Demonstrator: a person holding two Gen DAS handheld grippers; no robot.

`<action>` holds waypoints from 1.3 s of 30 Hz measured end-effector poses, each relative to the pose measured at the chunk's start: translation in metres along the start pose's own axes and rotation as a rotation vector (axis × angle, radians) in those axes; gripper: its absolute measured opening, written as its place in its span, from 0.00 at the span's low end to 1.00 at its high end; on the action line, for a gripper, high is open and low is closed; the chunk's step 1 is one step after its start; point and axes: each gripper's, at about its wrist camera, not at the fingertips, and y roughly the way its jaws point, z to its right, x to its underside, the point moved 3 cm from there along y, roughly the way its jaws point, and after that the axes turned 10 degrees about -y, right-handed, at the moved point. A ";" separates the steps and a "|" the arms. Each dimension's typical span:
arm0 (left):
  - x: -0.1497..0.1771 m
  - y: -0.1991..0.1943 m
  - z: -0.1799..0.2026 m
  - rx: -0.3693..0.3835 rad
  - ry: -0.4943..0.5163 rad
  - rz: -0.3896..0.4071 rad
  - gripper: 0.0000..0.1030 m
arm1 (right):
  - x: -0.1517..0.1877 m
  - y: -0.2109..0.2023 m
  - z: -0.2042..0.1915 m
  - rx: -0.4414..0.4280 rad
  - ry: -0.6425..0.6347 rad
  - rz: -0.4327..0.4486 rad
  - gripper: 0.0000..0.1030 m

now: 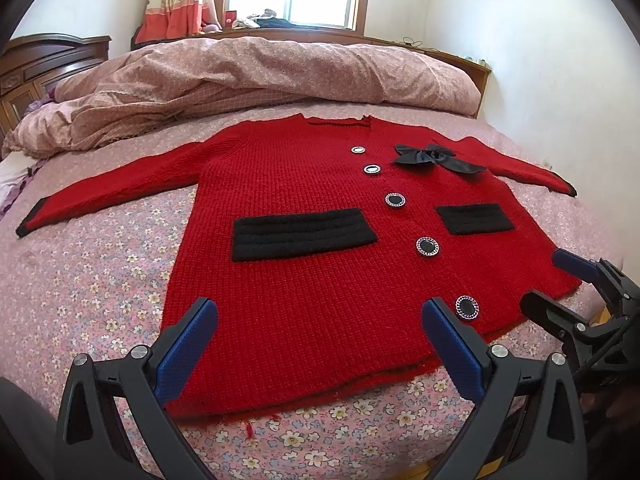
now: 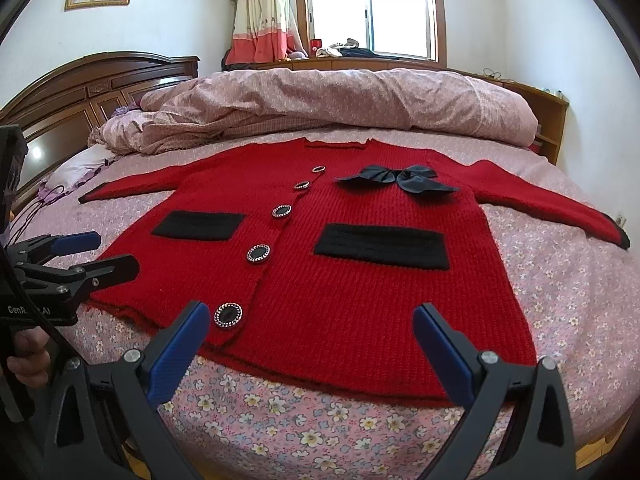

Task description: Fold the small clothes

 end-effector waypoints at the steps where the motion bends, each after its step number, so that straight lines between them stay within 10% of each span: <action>1: 0.000 0.000 0.000 -0.001 0.000 0.001 0.96 | 0.000 0.000 0.000 0.000 0.000 -0.001 1.00; 12: -0.057 -0.006 -0.062 0.012 -0.202 0.026 0.96 | -0.020 0.011 0.009 -0.006 0.003 0.035 1.00; 22: -0.133 0.024 -0.302 -0.396 -0.669 0.077 0.94 | -0.091 0.053 0.057 0.006 0.061 0.160 1.00; 30: -0.115 0.033 -0.399 -0.241 -1.091 0.064 0.94 | -0.085 0.081 0.088 -0.108 0.267 0.130 1.00; 39: -0.118 0.053 -0.439 -0.085 -1.265 0.126 0.94 | -0.077 0.074 0.107 -0.106 0.329 0.149 1.00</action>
